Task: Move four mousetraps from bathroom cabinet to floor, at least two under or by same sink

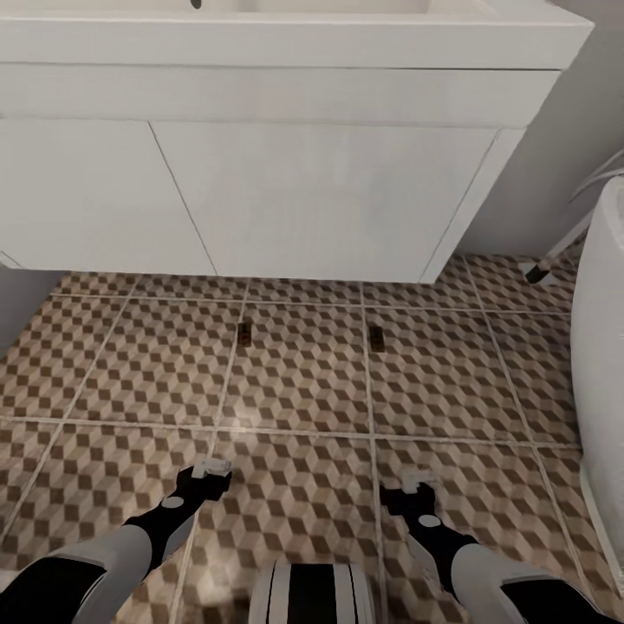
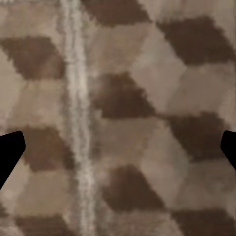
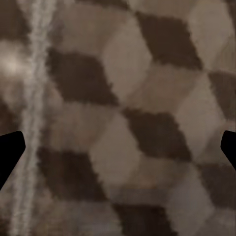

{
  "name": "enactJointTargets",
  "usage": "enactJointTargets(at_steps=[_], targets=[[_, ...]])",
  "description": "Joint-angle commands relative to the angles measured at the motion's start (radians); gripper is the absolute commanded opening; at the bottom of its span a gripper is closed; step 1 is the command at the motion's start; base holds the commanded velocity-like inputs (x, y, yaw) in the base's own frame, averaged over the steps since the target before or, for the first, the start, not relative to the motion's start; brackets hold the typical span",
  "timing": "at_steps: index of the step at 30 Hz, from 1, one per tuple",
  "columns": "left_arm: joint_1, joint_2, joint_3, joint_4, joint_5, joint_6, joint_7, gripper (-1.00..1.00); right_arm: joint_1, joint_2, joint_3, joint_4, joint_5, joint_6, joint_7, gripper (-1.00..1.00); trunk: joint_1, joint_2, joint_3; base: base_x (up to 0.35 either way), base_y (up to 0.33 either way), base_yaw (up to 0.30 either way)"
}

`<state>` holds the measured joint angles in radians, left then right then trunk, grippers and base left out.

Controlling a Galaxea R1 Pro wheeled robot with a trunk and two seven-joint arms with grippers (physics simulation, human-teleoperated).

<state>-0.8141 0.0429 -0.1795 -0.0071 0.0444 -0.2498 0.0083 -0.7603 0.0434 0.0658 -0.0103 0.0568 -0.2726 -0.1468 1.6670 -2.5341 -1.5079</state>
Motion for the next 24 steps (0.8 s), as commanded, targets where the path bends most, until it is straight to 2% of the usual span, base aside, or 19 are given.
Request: enactJointTargets(at_steps=[1,24], targets=[[0.000,0.000,-0.008,0.001,0.005,-0.003,0.001,1.00,-0.001,0.000,0.006,0.001,0.006,-0.001,-0.008,1.00,-0.001,0.000,0.000,-0.345,0.000,0.000],[0.000,0.001,-0.008,0.001,0.005,-0.004,0.001,1.00,-0.001,0.004,0.006,0.001,0.007,0.000,-0.008,1.00,-0.001,0.000,0.000,-0.345,0.000,0.000]])
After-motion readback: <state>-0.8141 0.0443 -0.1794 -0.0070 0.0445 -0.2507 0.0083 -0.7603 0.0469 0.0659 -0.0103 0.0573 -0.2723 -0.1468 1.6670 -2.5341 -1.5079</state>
